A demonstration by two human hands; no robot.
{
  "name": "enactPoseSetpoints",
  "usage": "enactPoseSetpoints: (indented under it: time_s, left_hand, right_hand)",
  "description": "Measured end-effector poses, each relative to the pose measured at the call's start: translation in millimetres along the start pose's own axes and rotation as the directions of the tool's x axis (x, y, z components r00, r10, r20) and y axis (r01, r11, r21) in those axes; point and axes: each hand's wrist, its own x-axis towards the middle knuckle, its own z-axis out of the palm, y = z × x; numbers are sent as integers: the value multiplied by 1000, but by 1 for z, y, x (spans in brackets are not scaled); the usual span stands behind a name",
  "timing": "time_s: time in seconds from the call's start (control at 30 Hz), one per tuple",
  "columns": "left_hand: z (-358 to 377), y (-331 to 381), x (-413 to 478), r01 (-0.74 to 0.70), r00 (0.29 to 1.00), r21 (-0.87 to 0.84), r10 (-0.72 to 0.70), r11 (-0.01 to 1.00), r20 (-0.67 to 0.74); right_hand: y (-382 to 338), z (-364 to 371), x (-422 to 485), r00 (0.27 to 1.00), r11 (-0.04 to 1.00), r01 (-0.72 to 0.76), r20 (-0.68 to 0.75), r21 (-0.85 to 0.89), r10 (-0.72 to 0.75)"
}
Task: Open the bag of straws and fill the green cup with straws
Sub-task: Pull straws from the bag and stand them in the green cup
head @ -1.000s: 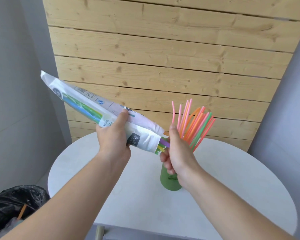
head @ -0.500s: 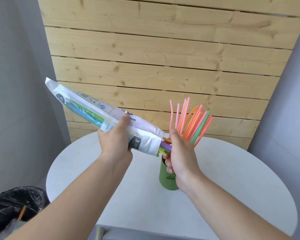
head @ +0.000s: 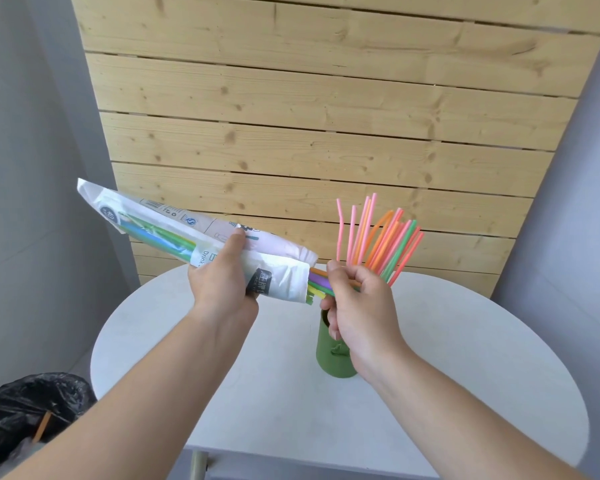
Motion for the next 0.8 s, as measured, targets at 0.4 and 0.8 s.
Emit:
enactPoseSetpoints:
  time_s: [0.4, 0.8]
  left_hand:
    - [-1, -2, 5, 64, 998, -45, -63, 997, 16]
    - [-10, 4, 19, 81, 997, -86, -80, 993, 22]
  right_hand:
    - [2, -14, 11, 992, 995, 80, -96, -51, -85]
    - [-47, -63, 41, 971, 924, 233, 14, -305, -240]
